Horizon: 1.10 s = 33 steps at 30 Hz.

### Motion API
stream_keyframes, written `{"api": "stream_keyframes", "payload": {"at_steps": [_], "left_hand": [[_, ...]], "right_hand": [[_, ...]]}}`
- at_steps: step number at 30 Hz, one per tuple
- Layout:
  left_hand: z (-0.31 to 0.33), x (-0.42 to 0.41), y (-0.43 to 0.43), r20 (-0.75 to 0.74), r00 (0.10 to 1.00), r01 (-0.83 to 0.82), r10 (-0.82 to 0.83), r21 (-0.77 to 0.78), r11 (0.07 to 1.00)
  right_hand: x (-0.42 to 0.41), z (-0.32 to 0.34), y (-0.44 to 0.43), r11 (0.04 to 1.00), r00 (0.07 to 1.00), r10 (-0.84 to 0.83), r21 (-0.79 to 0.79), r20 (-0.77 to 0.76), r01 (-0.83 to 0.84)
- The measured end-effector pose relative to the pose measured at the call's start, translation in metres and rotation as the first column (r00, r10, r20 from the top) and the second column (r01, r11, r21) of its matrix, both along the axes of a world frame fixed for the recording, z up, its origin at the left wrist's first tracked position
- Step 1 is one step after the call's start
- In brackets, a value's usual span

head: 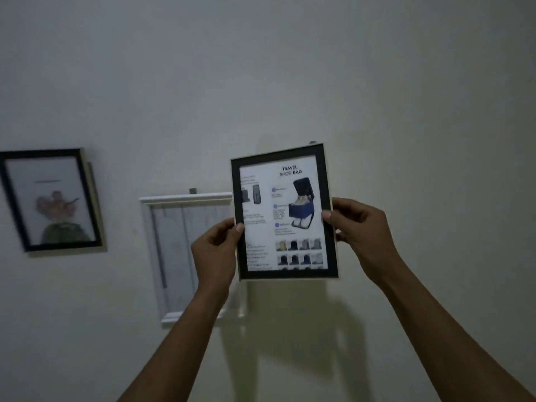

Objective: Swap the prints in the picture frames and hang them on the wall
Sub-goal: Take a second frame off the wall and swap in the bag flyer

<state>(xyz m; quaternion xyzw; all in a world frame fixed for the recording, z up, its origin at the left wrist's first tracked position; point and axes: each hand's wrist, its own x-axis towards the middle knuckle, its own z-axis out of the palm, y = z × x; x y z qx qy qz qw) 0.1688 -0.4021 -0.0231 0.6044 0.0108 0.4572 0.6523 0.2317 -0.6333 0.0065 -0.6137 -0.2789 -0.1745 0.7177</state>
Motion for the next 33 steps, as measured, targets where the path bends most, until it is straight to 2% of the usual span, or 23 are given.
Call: {"api": "stream_keyframes", "payload": {"at_steps": [4,11,13,15,17,20,22,24,27,30,31,33], "left_hand": [[-0.037,-0.033,0.050,-0.107,0.994,0.028,-0.037,-0.088,0.996],[-0.084,-0.101,0.147,-0.321,0.944,0.081,-0.082,-0.017,0.997],[-0.103,-0.127,0.172,-0.395,0.912,0.121,-0.114,-0.008,0.993],[-0.123,-0.160,0.188,-0.400,0.894,0.209,-0.203,-0.028,0.977],[-0.144,-0.193,0.194,-0.392,0.860,0.315,-0.328,-0.099,0.944],[-0.178,-0.235,0.203,-0.357,0.798,0.412,-0.486,-0.266,0.871],[-0.208,-0.250,0.214,-0.419,0.781,0.343,-0.463,-0.332,0.879],[-0.242,-0.259,0.229,-0.517,0.746,0.242,-0.420,-0.377,0.894],[-0.285,-0.271,0.249,-0.606,0.659,0.212,-0.446,-0.420,0.883],[-0.318,-0.281,0.267,-0.641,0.601,0.242,-0.477,-0.423,0.873],[-0.328,-0.284,0.273,-0.658,0.570,0.264,-0.492,-0.420,0.868],[-0.346,-0.292,0.283,-0.680,0.495,0.301,-0.541,-0.450,0.841]], "right_hand": [[-0.043,-0.037,0.047,1.000,0.999,0.020,-0.012,-0.036,-0.020],[-0.131,-0.081,0.157,0.996,0.999,-0.036,0.081,-0.041,0.039],[-0.160,-0.103,0.196,0.991,0.990,-0.133,0.001,0.042,0.133],[-0.187,-0.135,0.236,0.964,0.957,-0.238,-0.078,0.167,0.254],[-0.212,-0.175,0.273,0.907,0.894,-0.325,-0.164,0.308,0.387],[-0.251,-0.240,0.316,0.704,0.744,-0.405,-0.338,0.531,0.625],[-0.276,-0.280,0.334,0.574,0.694,-0.400,-0.427,0.599,0.699],[-0.302,-0.315,0.347,0.491,0.689,-0.362,-0.499,0.628,0.714],[-0.331,-0.353,0.355,0.481,0.771,-0.291,-0.610,0.566,0.629],[-0.339,-0.379,0.346,0.541,0.890,-0.182,-0.713,0.417,0.445],[-0.339,-0.388,0.340,0.564,0.915,-0.189,-0.724,0.357,0.398],[-0.338,-0.408,0.326,0.586,0.925,-0.337,-0.731,0.173,0.350]]}}
